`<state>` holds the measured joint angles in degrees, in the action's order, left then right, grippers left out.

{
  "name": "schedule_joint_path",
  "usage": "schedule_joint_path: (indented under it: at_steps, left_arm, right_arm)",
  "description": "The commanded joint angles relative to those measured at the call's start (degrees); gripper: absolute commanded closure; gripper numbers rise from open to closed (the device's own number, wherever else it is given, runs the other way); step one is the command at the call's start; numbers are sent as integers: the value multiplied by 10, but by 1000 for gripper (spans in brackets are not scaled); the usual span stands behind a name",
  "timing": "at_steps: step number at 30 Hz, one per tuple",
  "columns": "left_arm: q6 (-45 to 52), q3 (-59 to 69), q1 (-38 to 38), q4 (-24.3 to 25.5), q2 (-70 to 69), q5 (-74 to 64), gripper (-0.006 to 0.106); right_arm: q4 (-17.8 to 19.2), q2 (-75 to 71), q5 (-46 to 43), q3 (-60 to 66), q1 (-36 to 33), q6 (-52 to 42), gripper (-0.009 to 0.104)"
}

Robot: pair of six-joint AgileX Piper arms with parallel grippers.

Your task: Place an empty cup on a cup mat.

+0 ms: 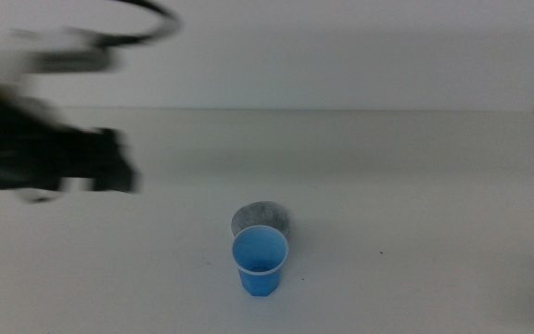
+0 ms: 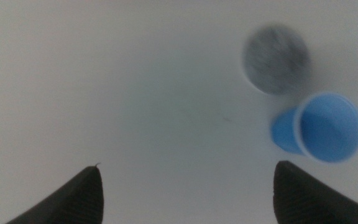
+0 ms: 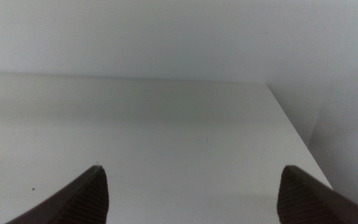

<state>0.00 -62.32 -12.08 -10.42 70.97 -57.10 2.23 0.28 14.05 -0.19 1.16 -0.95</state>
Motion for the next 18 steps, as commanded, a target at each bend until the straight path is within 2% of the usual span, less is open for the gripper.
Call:
schedule_joint_path:
  at_steps: [1,3,8,18]
  left_arm:
    - [-75,-36,-68,21,71,-21,7]
    - [-118,-70,-116,44,128,-39,7]
    - [-136,-128,-171,37,226,-44,7]
    - [-144,-133,-194,24,327,5,7]
  right_arm:
    - [4,-3,-4,2,0,-2,2]
    - [4,-3,-4,2,0,-2,2]
    - [4,-3,-4,2,0,-2,2]
    - [4,-3,-4,2,0,-2,2]
